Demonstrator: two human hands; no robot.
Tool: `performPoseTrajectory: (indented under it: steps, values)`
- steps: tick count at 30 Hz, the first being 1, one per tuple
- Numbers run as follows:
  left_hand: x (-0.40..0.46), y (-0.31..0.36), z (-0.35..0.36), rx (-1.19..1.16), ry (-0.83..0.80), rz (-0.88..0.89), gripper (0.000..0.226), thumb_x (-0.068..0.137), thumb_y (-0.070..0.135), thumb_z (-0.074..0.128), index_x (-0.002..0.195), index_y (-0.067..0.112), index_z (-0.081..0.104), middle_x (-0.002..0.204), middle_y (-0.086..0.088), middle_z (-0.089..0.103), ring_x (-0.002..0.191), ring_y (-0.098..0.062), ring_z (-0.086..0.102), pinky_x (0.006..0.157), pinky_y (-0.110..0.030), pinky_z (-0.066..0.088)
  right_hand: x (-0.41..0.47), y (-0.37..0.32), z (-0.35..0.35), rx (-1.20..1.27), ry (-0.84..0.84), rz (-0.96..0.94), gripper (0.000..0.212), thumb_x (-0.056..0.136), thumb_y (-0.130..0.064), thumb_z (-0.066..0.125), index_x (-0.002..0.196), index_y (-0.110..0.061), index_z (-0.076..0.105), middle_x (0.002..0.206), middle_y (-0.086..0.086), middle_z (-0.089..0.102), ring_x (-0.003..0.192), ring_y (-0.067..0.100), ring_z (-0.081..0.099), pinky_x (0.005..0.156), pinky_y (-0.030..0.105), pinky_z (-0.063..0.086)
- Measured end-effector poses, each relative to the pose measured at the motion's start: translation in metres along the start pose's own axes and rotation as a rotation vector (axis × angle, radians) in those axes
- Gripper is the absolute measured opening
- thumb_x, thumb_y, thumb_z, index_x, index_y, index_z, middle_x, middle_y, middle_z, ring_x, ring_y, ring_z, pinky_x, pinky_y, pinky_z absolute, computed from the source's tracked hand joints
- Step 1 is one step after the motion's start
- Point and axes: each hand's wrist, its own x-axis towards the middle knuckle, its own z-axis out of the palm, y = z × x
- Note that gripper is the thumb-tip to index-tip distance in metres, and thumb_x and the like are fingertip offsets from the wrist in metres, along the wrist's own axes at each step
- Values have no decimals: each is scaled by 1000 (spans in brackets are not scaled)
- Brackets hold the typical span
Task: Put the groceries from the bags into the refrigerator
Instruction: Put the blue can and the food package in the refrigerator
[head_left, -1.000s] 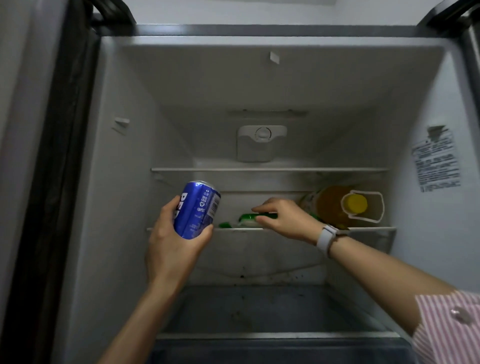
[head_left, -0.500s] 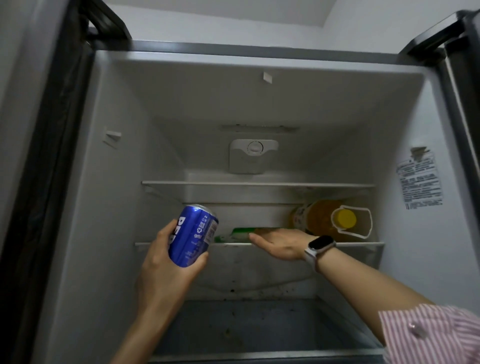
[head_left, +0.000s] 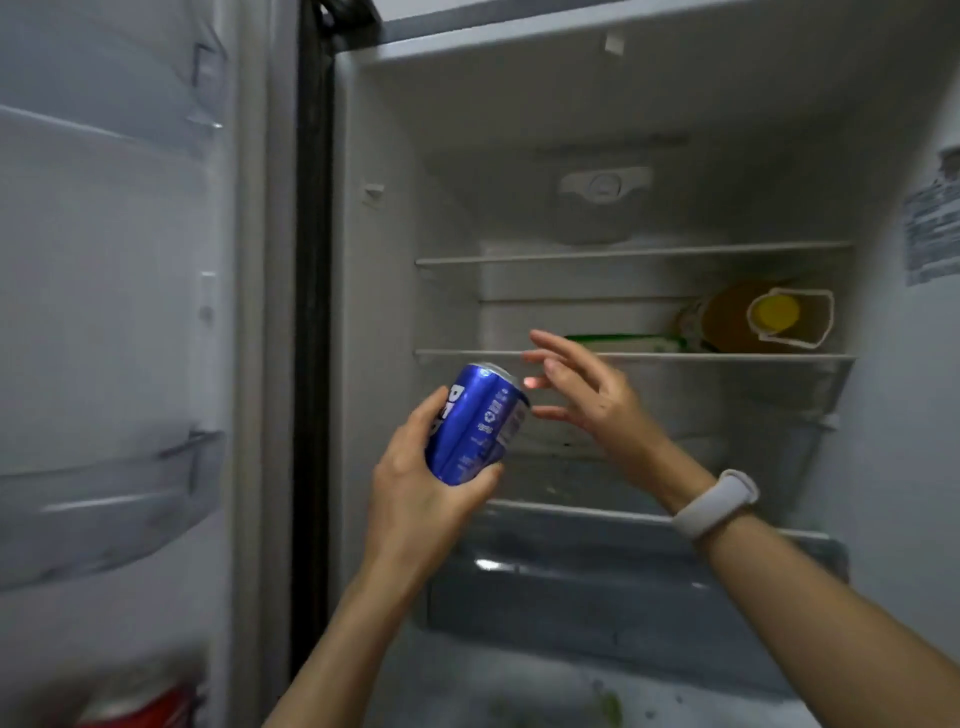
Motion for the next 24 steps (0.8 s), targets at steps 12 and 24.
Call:
performPoseTrajectory:
  steps: [12, 24]
  values:
    - [-126, 75, -148, 368, -334, 75, 62, 59, 38, 78, 111, 38, 45, 105, 12, 58, 91, -2, 60, 75, -12, 48, -116, -34, 77, -434, -894, 161, 69, 73, -25, 76, 130, -32, 37, 123, -7, 44, 111, 7, 48, 97, 18, 39]
    - [-73, 147, -266, 502, 33, 293, 68, 74, 62, 57, 131, 33, 34, 131, 2, 47, 118, -5, 46, 99, -14, 35, -97, -109, 188, 100, -336, -86, 44, 69, -20, 79, 97, -33, 47, 97, -7, 61, 88, 8, 62, 79, 30, 52]
